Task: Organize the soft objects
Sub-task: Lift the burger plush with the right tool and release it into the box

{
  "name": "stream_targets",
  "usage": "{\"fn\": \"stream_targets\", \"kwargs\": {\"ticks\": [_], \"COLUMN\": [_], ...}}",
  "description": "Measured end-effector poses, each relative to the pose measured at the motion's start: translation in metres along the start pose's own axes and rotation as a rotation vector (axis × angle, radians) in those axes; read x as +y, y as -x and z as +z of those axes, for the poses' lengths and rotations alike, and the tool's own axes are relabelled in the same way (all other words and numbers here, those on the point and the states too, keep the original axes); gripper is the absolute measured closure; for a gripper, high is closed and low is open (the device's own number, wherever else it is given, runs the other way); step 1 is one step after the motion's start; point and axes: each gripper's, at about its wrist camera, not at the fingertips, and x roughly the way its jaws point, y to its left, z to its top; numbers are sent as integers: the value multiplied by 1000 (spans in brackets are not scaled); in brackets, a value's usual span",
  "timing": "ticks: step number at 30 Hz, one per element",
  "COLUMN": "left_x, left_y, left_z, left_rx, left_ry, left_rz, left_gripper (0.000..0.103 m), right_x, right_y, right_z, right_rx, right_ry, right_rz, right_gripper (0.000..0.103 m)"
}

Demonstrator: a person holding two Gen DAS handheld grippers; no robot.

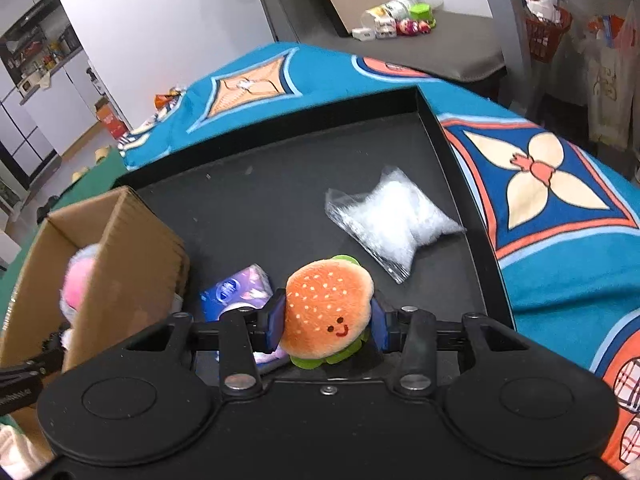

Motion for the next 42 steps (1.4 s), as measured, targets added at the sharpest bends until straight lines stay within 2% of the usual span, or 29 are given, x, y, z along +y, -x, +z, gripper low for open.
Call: {"fn": "stream_targets", "kwargs": {"ticks": [14, 30, 34, 37, 42], "left_x": [17, 39, 46, 48, 56], "left_y": [7, 16, 16, 17, 12], "left_z": [-5, -16, -20, -23, -29], "left_rx": [-25, -50, -50, -54, -29], "left_ry": [57, 118, 141, 140, 168], "left_rz": [-25, -134, -171, -188, -214], "left_gripper": [33, 34, 39, 47, 70], "right_x": [32, 77, 92, 103, 119], "right_y": [29, 58, 62, 62, 64], "right_z": [5, 6, 5, 4, -1], "right_rx": [-113, -200, -198, -194, -181], "right_ry": [67, 186, 215, 226, 242], "right_rz": [83, 169, 188, 201, 222], "right_gripper": [61, 60, 60, 60, 59]}}
